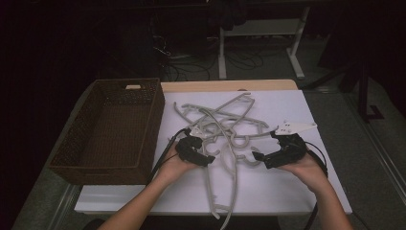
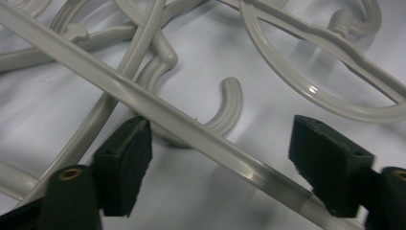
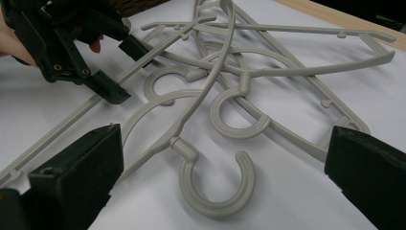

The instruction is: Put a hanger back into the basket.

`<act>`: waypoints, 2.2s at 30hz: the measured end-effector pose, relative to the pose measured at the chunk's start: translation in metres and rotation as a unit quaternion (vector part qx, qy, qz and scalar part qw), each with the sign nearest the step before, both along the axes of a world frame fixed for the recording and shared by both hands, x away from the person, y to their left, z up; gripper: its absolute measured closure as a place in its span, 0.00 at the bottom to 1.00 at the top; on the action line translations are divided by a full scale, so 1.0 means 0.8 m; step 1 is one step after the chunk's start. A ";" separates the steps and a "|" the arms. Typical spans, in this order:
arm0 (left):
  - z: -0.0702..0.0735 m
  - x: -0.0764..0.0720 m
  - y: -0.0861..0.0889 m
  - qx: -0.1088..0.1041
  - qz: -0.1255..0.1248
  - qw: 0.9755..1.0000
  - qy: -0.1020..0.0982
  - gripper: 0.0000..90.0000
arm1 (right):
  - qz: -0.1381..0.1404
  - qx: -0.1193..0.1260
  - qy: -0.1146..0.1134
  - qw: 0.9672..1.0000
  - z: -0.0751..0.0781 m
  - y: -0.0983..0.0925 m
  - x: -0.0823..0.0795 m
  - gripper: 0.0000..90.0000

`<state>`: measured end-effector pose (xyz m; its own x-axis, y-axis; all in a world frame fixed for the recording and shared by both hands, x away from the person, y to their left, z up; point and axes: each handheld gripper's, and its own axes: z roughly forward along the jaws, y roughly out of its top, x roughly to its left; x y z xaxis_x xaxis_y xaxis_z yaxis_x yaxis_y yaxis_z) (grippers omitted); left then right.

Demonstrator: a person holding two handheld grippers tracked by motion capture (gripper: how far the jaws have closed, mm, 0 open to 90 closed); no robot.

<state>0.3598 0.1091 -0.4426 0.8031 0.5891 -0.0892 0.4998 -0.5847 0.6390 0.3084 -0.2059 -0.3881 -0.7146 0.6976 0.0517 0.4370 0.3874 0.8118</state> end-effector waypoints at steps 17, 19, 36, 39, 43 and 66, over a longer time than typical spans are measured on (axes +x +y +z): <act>-0.001 0.006 0.004 -0.021 0.015 0.998 0.054 0.54 | -0.001 -0.001 0.003 1.000 -0.001 0.000 0.001 0.00; -0.002 0.005 0.002 -0.017 0.016 0.998 0.052 0.54 | -0.001 -0.001 0.003 1.000 -0.001 0.001 0.001 0.00; 0.004 0.011 0.011 -0.007 0.032 0.999 0.043 0.65 | -0.004 -0.005 0.005 1.000 -0.001 -0.001 0.001 0.00; 0.006 0.011 0.011 0.011 0.038 0.999 0.028 0.68 | -0.004 -0.006 0.006 1.000 -0.001 -0.001 0.001 0.00; 0.008 0.011 0.012 0.022 0.042 0.999 0.013 0.76 | -0.004 -0.007 0.006 1.000 -0.002 -0.001 0.001 0.00; 0.047 0.026 -0.010 0.004 0.005 0.999 -0.032 0.90 | -0.010 -0.005 0.007 1.000 -0.002 -0.005 0.001 0.00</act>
<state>0.3810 0.1009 -0.4052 0.8012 0.5975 -0.0335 0.4641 -0.5850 0.6651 0.3090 -0.2099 -0.3896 -0.6995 0.7126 0.0547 0.4557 0.3857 0.8023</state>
